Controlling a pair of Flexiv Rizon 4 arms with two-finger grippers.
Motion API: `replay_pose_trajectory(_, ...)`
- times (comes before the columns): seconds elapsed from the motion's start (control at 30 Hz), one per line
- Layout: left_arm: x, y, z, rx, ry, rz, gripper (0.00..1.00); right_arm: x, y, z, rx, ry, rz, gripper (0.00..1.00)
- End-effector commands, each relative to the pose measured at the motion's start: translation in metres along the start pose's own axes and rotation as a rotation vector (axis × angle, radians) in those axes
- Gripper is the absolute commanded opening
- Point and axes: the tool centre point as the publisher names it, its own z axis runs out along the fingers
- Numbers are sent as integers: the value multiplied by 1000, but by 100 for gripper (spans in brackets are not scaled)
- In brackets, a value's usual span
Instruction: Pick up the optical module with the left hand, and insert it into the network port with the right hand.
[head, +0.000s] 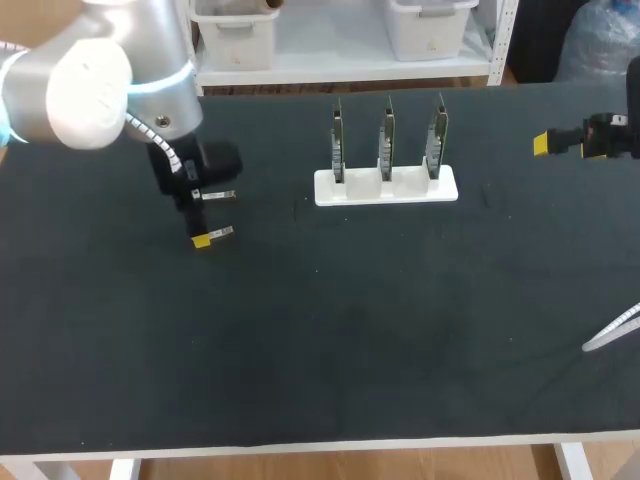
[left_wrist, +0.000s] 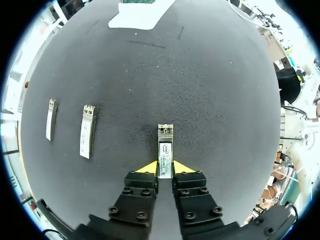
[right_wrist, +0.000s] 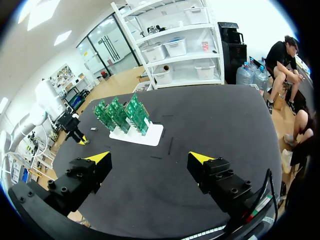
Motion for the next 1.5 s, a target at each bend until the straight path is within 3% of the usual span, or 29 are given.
replay_pose_trajectory(0.03, -1, 0, -3, 8, 5, 17, 0, 0, 0, 1, 1, 0, 1, 100)
replay_pose_trajectory(0.2, -5, -2, -6, 13, -36, 41, 0, 0, 0, 1, 1, 0, 1, 100)
replay_pose_trajectory(0.67, -5, -2, -6, 5, -33, 33, 0, 0, 0, 1, 1, 0, 1, 100)
replay_pose_trajectory(0.93, -24, 0, -26, 9, -314, 87, 0, 0, 0, 1, 1, 0, 1, 100)
replay_pose_trajectory(1.17, -34, -3, -58, -46, -472, 145, 0, 0, 0, 1, 1, 0, 1, 100)
replay_pose_trajectory(1.33, -39, -5, -69, -60, -565, 218, 0, 0, 0, 1, 1, 0, 1, 100)
replay_pose_trajectory(1.5, -42, -4, -71, -74, -564, 222, 0, 0, 0, 1, 1, 0, 1, 100)
